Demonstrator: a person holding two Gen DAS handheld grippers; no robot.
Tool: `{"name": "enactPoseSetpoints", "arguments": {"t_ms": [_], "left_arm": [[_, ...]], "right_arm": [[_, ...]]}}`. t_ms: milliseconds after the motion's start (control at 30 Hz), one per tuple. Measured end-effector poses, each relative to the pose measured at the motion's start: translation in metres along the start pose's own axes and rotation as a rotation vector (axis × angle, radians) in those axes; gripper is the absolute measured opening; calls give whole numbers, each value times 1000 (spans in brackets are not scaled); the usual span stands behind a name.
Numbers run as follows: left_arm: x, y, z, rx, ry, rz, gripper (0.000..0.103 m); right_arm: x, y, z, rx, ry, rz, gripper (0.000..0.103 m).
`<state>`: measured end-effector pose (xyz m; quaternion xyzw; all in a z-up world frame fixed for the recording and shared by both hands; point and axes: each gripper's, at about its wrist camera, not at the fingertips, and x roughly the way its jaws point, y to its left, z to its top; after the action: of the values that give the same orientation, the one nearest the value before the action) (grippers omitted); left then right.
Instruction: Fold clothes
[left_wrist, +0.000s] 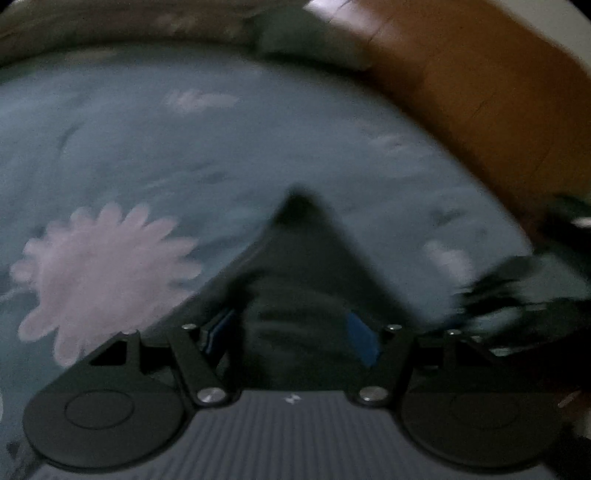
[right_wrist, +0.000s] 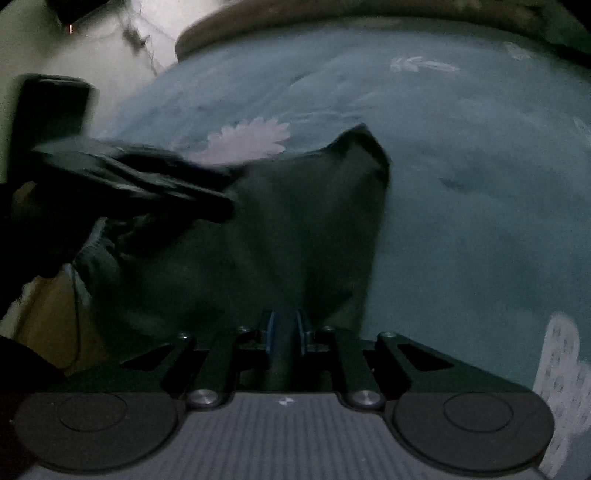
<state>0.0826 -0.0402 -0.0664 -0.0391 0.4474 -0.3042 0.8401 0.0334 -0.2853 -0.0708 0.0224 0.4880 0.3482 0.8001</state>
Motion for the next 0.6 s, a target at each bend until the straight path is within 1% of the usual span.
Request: {"name": "enactPoseSetpoints", "arguments": {"t_ms": [33, 67, 133, 167, 200, 267, 333, 400, 500, 567, 600], "left_arm": [[-7, -1, 1, -7, -7, -6, 66], [-15, -3, 1, -10, -16, -10, 66], [-33, -6, -2, -18, -39, -11, 68], [-41, -6, -5, -29, -46, -8, 68], [-46, -5, -9, -42, -52, 2, 68], [-55, -3, -18, -79, -59, 34, 68], [-66, -1, -30, -125, -71, 68, 68], [-80, 3, -42, -172, -84, 93, 68], [-94, 10, -58, -236, -100, 117, 68], [-99, 16, -66, -272, -105, 124, 68], [-101, 18, -70, -286, -105, 126, 68]], "right_arm": [[-5, -3, 0, 23, -3, 7, 16], [-10, -6, 1, 29, -17, -2, 19], [-20, -16, 9, 68, -68, -23, 44], [-21, -24, 15, 104, -94, -18, 66], [-20, -35, 23, 143, -120, 7, 71], [-10, -56, 37, 195, -144, 76, 71], [9, -76, 52, 277, -125, 153, 71], [26, -84, 64, 319, -105, 212, 71], [44, -82, 77, 290, -53, 250, 76], [48, -85, 85, 288, -57, 276, 76], [47, -89, 88, 302, -75, 288, 76]]}}
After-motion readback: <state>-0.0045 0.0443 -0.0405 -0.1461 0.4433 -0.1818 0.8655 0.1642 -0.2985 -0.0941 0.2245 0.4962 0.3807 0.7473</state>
